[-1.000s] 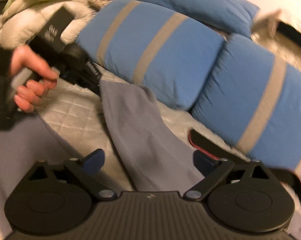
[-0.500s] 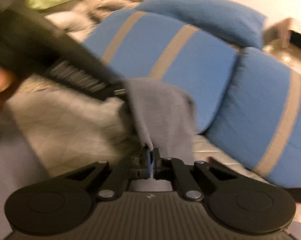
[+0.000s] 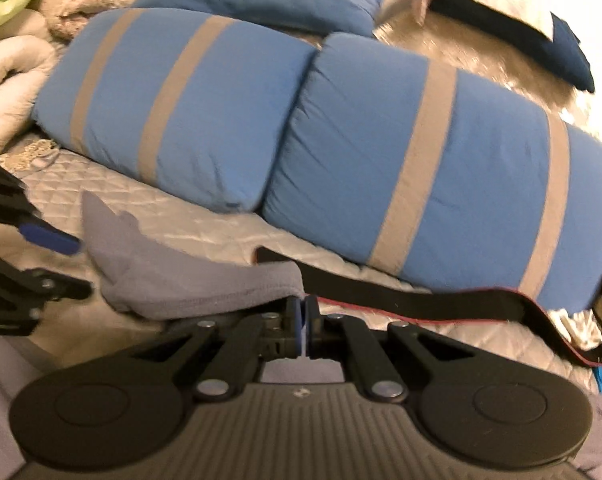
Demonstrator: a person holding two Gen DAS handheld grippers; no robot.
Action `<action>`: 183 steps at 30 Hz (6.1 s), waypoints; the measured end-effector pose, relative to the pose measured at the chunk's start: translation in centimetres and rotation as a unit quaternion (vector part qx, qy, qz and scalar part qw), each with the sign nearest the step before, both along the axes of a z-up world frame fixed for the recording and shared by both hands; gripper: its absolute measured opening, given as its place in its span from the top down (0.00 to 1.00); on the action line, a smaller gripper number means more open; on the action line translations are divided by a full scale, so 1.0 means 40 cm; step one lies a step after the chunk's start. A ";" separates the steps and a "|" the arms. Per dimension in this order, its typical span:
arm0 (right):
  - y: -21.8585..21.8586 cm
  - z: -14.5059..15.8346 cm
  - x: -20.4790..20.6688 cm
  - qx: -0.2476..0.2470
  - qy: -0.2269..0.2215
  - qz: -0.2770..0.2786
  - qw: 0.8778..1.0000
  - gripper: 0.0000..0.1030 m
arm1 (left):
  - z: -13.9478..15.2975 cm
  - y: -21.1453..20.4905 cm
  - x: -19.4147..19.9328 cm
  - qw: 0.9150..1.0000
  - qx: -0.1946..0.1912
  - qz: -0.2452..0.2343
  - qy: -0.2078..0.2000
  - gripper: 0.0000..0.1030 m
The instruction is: Fold clothes
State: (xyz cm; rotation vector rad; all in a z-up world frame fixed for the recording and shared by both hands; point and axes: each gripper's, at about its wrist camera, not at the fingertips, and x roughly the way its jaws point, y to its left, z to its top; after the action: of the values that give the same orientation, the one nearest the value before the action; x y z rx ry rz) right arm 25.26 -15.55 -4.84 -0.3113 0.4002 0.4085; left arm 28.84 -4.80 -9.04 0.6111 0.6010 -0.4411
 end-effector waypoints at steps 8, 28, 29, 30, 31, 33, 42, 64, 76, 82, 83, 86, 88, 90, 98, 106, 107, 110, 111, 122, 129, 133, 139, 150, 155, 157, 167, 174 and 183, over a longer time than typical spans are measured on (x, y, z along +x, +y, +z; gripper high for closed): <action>-0.041 -0.013 0.031 -0.002 0.022 -0.056 0.998 0.98 | -0.036 0.077 -0.028 0.997 0.061 0.021 -0.040 0.51; -0.110 -0.043 0.083 0.018 0.076 -0.094 0.993 0.98 | -0.024 0.312 0.195 0.931 -0.313 0.123 0.142 0.59; -0.111 -0.043 0.084 0.018 0.077 -0.093 0.993 0.98 | -0.029 0.328 0.205 0.918 -0.343 0.119 0.160 0.85; -0.111 -0.043 0.085 0.019 0.078 -0.093 0.992 0.98 | -0.034 0.343 0.214 0.903 -0.373 0.114 0.179 0.94; -0.112 -0.044 0.085 0.020 0.079 -0.093 0.992 0.98 | -0.030 0.350 0.213 0.897 -0.386 0.112 0.185 0.96; -0.114 -0.044 0.086 0.023 0.080 -0.092 0.992 0.98 | -0.010 0.354 0.202 0.895 -0.391 0.112 0.184 0.97; -0.112 -0.030 0.074 0.046 0.073 -0.079 0.993 0.98 | 0.222 0.362 0.116 0.873 -0.418 0.142 0.205 0.97; -0.047 -0.040 0.027 0.023 0.052 0.000 0.998 0.46 | 0.019 0.318 0.255 0.942 -0.185 0.250 0.128 0.69; -0.132 0.023 -0.020 0.103 0.026 -0.029 0.994 0.13 | 0.034 0.145 -0.022 0.997 0.059 0.007 -0.044 0.64; -0.158 0.022 -0.018 0.115 0.033 -0.040 0.992 0.12 | -0.051 0.055 -0.051 0.979 0.177 -0.067 -0.077 0.64; -0.160 0.021 -0.017 0.117 0.035 -0.041 0.992 0.12 | -0.066 0.044 -0.053 0.975 0.194 -0.077 -0.081 0.64; -0.160 0.021 -0.018 0.117 0.035 -0.038 0.992 0.12 | -0.101 0.020 -0.064 0.960 0.241 -0.103 -0.094 0.67; -0.159 0.021 -0.021 0.117 0.032 -0.036 0.992 0.11 | -0.111 0.012 -0.068 0.953 0.263 -0.115 -0.100 0.68; -0.158 0.022 -0.022 0.117 0.031 -0.035 0.992 0.11 | -0.119 0.004 -0.061 0.947 0.281 -0.122 -0.099 0.69; -0.167 0.023 -0.016 0.121 0.036 -0.043 0.991 0.10 | -0.156 -0.005 -0.044 0.924 0.347 -0.135 -0.089 0.94; -0.170 0.022 -0.011 0.121 0.040 -0.047 0.991 0.10 | -0.173 0.080 -0.039 0.905 0.393 -0.118 -0.111 0.95; -0.169 0.022 -0.010 0.120 0.041 -0.047 0.991 0.10 | -0.175 0.093 -0.044 0.902 0.401 -0.115 -0.115 0.95; -0.167 0.020 -0.011 0.119 0.043 -0.048 0.991 0.10 | -0.168 0.128 -0.065 0.898 0.411 -0.105 -0.118 0.95; -0.167 0.021 -0.011 0.118 0.043 -0.047 0.991 0.10 | -0.166 0.138 -0.070 0.898 0.411 -0.104 -0.116 0.95; -0.162 0.016 -0.010 0.109 0.044 -0.048 0.992 0.10 | -0.158 0.267 -0.090 0.879 0.464 -0.050 -0.100 0.95; -0.154 0.012 -0.013 0.098 0.039 -0.043 0.993 0.09 | -0.150 0.352 -0.092 0.871 0.483 -0.011 -0.083 0.95; -0.152 0.013 -0.014 0.097 0.039 -0.044 0.993 0.09 | -0.158 0.378 -0.098 0.870 0.488 -0.006 -0.064 0.95; -0.149 0.010 -0.016 0.095 0.040 -0.044 0.994 0.09 | -0.099 0.399 -0.096 0.923 0.384 0.009 -0.010 0.87; -0.144 0.007 -0.013 0.087 0.038 -0.041 0.995 0.07 | 0.131 0.655 0.115 0.971 -0.092 0.209 0.070 0.51; -0.138 0.003 -0.014 0.081 0.039 -0.041 0.995 0.07 | 0.077 0.703 0.199 0.954 -0.141 0.240 0.115 0.52; -0.137 0.000 -0.013 0.078 0.039 -0.041 0.995 0.07 | 0.050 0.710 0.219 0.947 -0.162 0.242 0.139 0.52; -0.127 -0.010 -0.012 0.069 0.041 -0.039 0.996 0.07 | 0.034 0.746 0.246 0.932 -0.206 0.269 0.131 0.99; -0.122 -0.013 -0.013 0.065 0.039 -0.036 0.996 0.06 | 0.091 0.788 0.280 0.928 -0.197 0.310 0.068 0.99; -0.117 -0.019 -0.015 0.060 0.040 -0.036 0.997 0.06 | 0.103 0.785 0.305 0.915 -0.186 0.356 0.030 0.66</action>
State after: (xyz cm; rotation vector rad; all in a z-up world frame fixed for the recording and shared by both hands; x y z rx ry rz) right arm 24.66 -20.23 -5.60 -0.1643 0.4617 0.3727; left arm 41.04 26.58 -4.92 -0.0100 0.7284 0.1211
